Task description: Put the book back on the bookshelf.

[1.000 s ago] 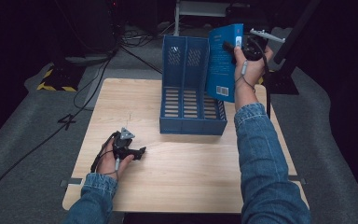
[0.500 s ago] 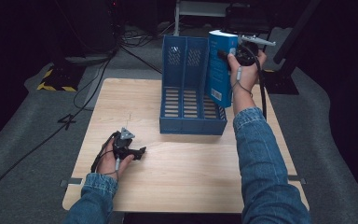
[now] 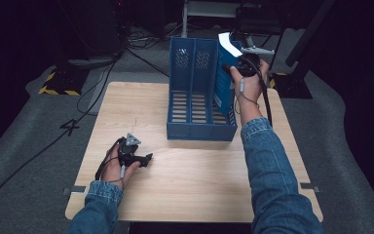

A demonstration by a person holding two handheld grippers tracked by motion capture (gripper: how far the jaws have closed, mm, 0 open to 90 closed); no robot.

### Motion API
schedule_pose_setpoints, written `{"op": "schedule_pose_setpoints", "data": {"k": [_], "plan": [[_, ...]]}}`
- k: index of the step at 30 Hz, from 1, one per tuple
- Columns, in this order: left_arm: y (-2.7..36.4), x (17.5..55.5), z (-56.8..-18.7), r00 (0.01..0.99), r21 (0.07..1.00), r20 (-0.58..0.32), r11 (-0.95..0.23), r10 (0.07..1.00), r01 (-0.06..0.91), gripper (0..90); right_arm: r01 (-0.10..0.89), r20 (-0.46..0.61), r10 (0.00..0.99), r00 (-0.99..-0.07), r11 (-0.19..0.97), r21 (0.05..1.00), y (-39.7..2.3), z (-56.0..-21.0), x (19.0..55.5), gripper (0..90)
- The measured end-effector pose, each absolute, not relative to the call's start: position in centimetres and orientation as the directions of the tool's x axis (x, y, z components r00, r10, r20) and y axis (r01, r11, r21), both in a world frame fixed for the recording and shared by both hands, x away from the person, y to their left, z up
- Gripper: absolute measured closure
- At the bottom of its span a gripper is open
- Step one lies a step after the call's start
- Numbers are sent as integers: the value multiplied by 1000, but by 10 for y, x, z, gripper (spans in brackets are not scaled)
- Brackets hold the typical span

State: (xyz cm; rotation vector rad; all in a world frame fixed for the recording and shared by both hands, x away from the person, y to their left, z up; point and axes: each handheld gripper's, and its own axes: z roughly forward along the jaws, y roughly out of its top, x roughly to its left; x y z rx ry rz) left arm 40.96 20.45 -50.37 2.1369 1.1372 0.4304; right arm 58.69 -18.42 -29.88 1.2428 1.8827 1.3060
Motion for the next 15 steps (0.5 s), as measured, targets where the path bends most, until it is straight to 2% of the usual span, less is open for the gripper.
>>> {"op": "schedule_pose_setpoints", "data": {"k": [15], "plan": [[204, 410, -504, 565, 694, -24, -393, 824, 603, 183, 436, 58, 899, -434, 154, 887, -180, -330, 592, 602]]}}
